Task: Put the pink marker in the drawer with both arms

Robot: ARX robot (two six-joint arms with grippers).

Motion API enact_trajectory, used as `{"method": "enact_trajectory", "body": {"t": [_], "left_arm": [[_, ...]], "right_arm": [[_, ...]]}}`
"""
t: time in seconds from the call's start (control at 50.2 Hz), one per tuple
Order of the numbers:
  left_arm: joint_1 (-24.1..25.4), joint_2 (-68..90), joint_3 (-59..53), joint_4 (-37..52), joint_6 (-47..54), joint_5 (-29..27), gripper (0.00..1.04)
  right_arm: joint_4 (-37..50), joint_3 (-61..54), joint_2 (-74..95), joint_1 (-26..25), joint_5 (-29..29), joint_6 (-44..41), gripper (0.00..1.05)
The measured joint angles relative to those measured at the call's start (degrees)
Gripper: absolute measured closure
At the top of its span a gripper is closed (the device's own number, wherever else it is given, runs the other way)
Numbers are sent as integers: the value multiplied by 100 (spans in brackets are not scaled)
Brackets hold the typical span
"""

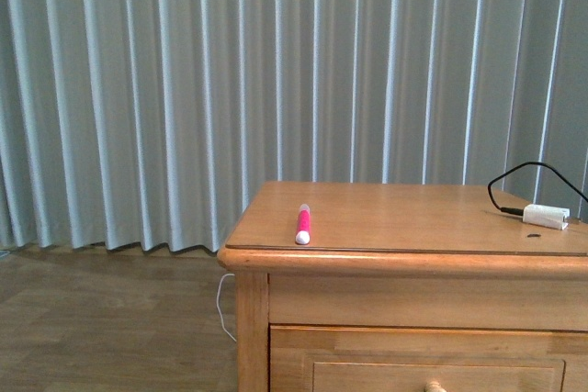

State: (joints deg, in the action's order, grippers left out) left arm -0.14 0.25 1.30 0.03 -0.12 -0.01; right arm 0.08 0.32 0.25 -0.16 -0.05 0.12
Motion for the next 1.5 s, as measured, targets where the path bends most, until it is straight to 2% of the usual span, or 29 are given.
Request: {"method": "enact_trajectory", "body": {"t": [0.04,0.12,0.199,0.379,0.578,0.678,0.917,1.096,1.495], "left_arm": [[0,0,0,0,0,0,6],[0,0,0,0,0,0,6],[0,0,0,0,0,0,6],[0,0,0,0,0,0,6],[0,0,0,0,0,0,6],[0,0,0,0,0,0,6],[0,0,0,0,0,0,6],[0,0,0,0,0,0,6],[0,0,0,0,0,0,6]], "right_arm": [[-166,50,76,0,22,-35,9],[-1189,479,780,33,48,39,9],[-1167,542,1408,201,203,48,9],[332,772,3069,763,457,109,9],[2791,1478,6354,1427,1049,151,9],[3427,1945,7578,1582,1250,267,9],[4170,2887,9462,1740,1547,374,9],[4328,3777,10612,1827,1635,291,9],[3718,5416,11960,1921,1764,643,9]]}}
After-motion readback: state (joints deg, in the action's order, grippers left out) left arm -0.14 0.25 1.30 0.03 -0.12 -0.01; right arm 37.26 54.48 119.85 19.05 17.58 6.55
